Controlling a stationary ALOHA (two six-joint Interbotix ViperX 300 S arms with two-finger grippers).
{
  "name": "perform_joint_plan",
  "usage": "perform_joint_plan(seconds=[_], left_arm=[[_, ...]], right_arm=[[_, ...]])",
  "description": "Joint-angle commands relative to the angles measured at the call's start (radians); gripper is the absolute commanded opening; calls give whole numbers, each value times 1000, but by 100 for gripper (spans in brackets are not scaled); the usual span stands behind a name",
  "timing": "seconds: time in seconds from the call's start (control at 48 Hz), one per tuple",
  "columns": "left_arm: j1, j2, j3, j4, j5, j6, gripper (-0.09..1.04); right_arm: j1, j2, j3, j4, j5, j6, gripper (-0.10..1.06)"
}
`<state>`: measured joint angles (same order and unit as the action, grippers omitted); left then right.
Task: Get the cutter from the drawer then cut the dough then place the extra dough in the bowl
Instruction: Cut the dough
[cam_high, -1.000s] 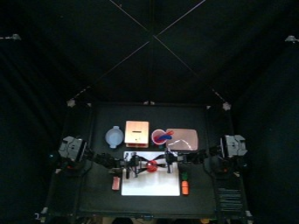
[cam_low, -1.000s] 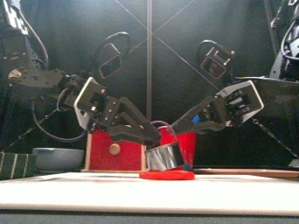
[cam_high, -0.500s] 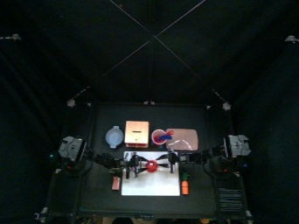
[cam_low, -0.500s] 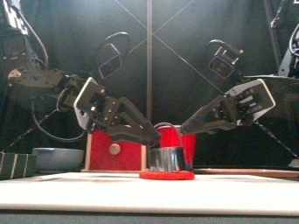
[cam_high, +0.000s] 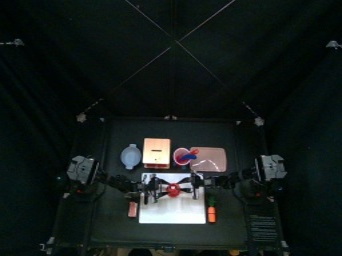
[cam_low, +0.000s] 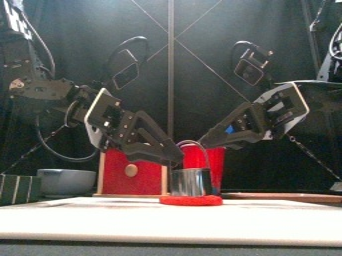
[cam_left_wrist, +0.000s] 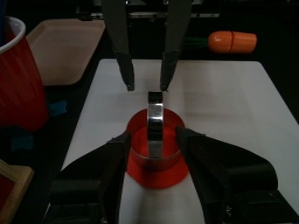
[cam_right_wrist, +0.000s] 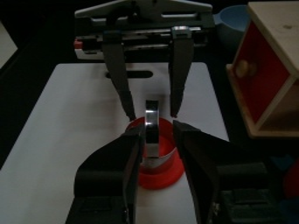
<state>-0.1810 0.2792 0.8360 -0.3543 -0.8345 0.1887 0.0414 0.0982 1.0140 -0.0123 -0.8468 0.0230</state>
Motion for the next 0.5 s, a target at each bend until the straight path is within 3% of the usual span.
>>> perform_joint_plan(seconds=[0.021,0.5], left_arm=[[2,-26,-11,2,-2,2,83],[3,-28,-11,3,0,2,83]], right_arm=[[9,5,-18,14,-2,0,72],[29,49,-34,31,2,-2,72]])
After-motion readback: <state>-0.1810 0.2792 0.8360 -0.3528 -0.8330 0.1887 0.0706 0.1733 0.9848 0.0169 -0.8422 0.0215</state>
